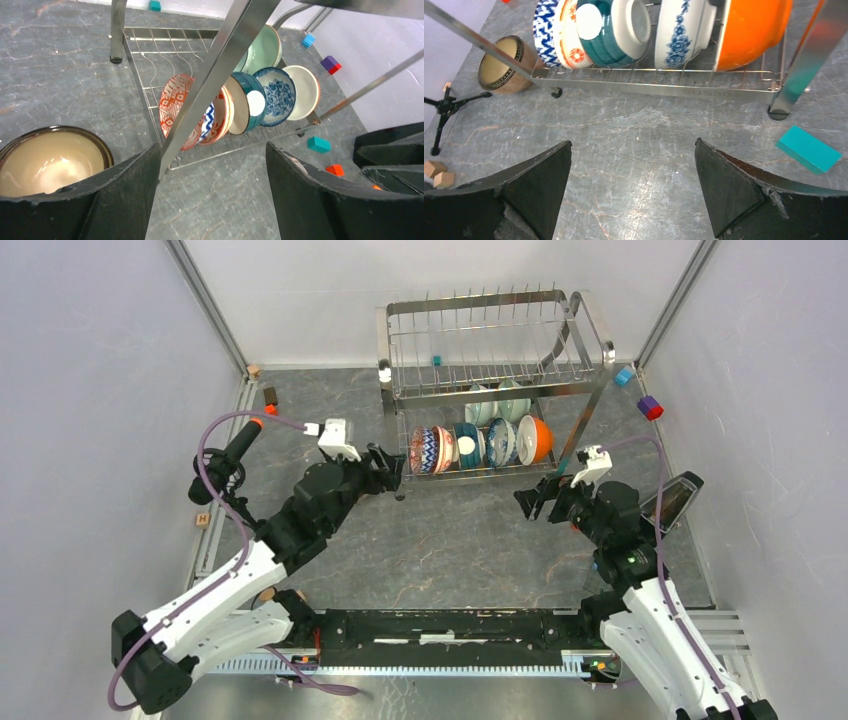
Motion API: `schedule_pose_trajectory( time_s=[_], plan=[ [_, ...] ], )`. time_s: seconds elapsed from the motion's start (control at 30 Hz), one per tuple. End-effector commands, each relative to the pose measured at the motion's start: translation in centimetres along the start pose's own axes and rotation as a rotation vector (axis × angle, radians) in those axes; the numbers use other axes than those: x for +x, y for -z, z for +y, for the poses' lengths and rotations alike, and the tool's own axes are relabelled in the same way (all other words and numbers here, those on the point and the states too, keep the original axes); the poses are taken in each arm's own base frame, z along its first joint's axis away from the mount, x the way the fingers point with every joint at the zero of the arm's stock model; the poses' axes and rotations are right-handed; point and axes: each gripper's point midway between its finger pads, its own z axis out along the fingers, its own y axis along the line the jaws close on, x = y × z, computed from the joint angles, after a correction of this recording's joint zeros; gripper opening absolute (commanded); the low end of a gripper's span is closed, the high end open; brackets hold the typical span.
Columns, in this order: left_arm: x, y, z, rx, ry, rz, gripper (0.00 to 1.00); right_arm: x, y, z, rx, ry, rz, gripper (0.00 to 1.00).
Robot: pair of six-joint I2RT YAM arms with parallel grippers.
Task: Unload the bowls from the dish rack
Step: Adjust the dish rack at the center of the board, then pick up the bowl from the dish rack.
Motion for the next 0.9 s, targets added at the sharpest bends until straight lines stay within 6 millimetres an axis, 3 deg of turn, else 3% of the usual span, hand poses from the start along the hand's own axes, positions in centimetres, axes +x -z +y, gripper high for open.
schedule_pose_trajectory(
  time_s=[0.0, 0.13, 0.23, 0.4, 0.6, 0.63, 0.87],
  plan=[
    [2.2, 2.4, 0.4, 0.000, 0.075, 0.110, 0.85, -1.8, 0.1, 2.4, -0.115, 0.046, -0.029, 0.98],
    [4.3, 4.0, -0.2, 0.036, 0.112, 0.196, 0.91, -1.0, 0.3, 1.7, -0.091, 0.044, -0.035, 0.98],
    [6.3, 5.0, -2.0, 0.066, 0.090, 0.227, 0.93, 0.1, 0.4, 1.0, -0.069, 0.027, -0.034, 0.98],
    [8.3, 5.1, -4.7, 0.053, 0.034, 0.218, 0.95, 2.4, 0.4, 0.3, -0.062, 0.014, 0.005, 0.98],
    [10.4, 2.4, -8.0, 0.080, -0.003, 0.231, 1.00, 6.4, 0.5, -0.7, -0.074, -0.016, 0.023, 0.97],
    [10.0, 1.7, -8.8, 0.082, 0.003, 0.209, 1.00, 6.8, 0.5, -0.8, -0.074, -0.023, 0.024, 0.97],
    [10.3, -3.6, -13.1, 0.093, -0.127, 0.175, 1.00, 6.6, 0.7, -1.0, -0.072, -0.008, -0.003, 0.96]
  ],
)
